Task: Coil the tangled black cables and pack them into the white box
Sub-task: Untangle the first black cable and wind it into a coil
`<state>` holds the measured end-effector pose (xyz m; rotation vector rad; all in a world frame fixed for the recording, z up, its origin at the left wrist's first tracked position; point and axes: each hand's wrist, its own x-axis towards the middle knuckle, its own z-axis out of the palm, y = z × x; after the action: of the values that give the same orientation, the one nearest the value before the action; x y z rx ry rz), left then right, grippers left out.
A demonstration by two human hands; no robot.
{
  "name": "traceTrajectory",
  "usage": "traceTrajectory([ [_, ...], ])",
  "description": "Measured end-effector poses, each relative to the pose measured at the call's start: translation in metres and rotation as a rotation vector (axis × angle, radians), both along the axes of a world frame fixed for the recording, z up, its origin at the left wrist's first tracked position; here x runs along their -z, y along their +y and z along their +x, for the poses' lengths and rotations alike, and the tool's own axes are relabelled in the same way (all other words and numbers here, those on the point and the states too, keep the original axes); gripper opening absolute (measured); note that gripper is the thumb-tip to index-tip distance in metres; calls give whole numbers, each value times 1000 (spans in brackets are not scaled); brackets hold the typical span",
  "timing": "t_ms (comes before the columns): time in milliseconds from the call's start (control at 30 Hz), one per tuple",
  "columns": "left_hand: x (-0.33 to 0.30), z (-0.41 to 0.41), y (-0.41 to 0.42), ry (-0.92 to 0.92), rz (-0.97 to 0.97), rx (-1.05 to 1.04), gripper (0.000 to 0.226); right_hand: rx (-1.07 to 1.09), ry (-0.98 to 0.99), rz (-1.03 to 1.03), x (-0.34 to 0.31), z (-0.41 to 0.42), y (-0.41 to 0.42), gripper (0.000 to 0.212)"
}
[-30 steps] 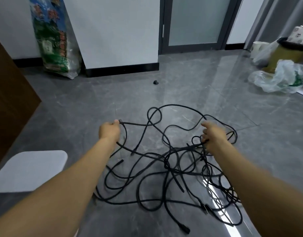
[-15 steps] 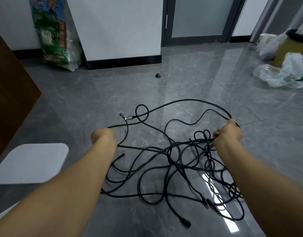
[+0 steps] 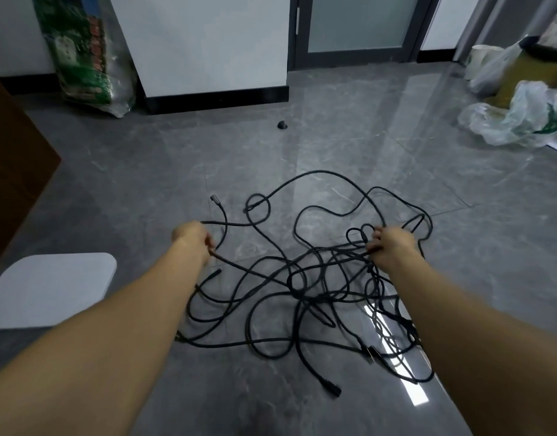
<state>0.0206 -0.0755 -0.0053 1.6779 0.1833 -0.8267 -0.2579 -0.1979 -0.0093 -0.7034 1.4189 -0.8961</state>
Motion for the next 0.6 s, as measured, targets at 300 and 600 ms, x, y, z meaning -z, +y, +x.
traceTrajectory([
  [300, 6, -30, -6, 11, -76, 356, 13, -580, -387, -195, -35, 42, 15, 20],
  [600, 4, -39, -10, 61, -87, 395, 27, -390, -780, -243, -46, 57, 16, 19],
])
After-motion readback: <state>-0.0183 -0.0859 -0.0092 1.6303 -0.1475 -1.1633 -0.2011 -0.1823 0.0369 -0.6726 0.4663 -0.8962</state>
